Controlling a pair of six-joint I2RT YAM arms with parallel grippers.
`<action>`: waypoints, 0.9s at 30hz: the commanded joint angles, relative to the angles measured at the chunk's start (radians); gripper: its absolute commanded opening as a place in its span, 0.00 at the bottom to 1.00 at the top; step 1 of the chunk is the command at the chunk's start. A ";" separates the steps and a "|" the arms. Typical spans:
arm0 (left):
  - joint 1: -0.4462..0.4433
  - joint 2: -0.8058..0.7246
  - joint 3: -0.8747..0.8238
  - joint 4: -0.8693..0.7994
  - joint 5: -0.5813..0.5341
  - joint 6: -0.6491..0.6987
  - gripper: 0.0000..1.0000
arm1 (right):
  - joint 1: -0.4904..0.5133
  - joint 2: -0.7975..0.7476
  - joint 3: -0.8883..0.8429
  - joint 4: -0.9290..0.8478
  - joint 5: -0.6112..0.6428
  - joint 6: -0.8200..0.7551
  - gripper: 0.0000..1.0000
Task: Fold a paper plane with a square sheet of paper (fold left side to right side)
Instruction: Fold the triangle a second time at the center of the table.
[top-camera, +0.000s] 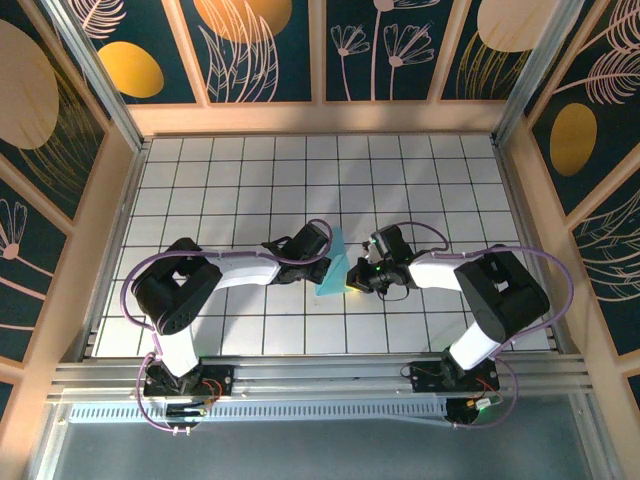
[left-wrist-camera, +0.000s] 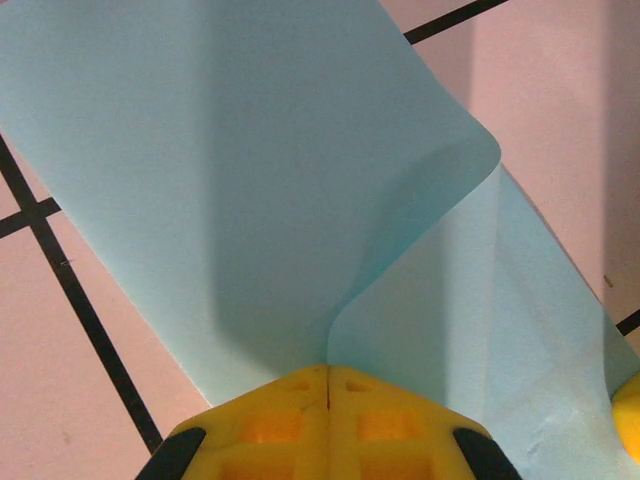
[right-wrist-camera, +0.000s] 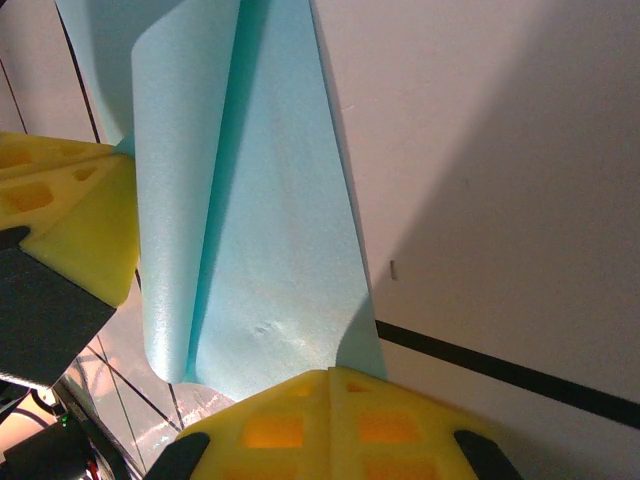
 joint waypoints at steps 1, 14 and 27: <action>0.007 -0.028 -0.007 -0.020 -0.004 0.006 0.00 | 0.007 0.045 -0.009 -0.090 0.074 -0.028 0.00; 0.007 -0.041 -0.007 -0.021 -0.016 0.008 0.00 | 0.007 0.046 -0.010 -0.088 0.074 -0.026 0.00; 0.008 0.003 0.000 -0.018 -0.025 0.013 0.00 | 0.006 0.046 -0.011 -0.090 0.073 -0.027 0.00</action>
